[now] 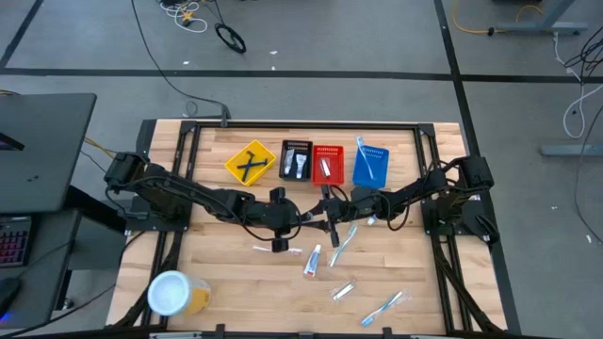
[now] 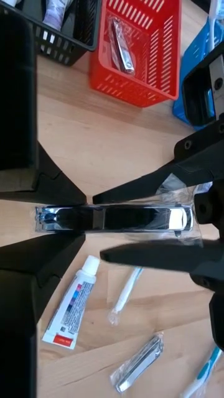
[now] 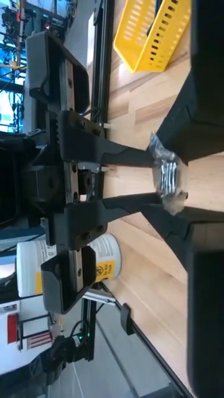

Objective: Pick & Place Travel size toiletries
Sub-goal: Put the silver nail cutter into the red basket

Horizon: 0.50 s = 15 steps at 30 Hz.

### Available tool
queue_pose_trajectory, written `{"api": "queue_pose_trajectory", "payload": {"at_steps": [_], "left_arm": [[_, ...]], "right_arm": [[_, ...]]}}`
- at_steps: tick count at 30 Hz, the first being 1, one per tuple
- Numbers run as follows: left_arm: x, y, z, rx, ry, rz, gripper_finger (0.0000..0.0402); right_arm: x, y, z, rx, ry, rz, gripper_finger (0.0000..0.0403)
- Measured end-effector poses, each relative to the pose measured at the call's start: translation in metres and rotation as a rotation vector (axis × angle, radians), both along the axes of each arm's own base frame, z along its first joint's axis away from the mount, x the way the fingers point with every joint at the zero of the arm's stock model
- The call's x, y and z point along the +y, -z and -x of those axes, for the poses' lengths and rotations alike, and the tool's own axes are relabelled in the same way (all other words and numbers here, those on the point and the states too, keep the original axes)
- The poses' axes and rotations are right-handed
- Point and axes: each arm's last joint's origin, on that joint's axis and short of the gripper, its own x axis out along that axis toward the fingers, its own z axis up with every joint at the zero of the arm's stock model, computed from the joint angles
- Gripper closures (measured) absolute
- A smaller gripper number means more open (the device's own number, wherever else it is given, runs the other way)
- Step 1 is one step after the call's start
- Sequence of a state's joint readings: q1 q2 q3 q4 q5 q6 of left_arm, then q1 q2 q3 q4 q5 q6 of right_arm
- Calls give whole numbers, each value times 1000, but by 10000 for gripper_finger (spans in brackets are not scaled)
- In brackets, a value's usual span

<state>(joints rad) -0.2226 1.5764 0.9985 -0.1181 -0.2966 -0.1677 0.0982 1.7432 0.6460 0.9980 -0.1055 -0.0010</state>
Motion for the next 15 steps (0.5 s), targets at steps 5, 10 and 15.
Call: {"api": "queue_pose_trajectory", "payload": {"at_steps": [5, 10, 15], "left_arm": [[0, 0, 0, 0, -1, 2, 317], [0, 0, 0, -2, -6, 10, 309], [0, 0, 0, 2, 3, -2, 309]], "right_arm": [[0, 0, 0, 3, 1, 0, 314], [0, 1, 0, 7, 1, 1, 327], [0, 2, 0, 21, 1, 3, 340]]}}
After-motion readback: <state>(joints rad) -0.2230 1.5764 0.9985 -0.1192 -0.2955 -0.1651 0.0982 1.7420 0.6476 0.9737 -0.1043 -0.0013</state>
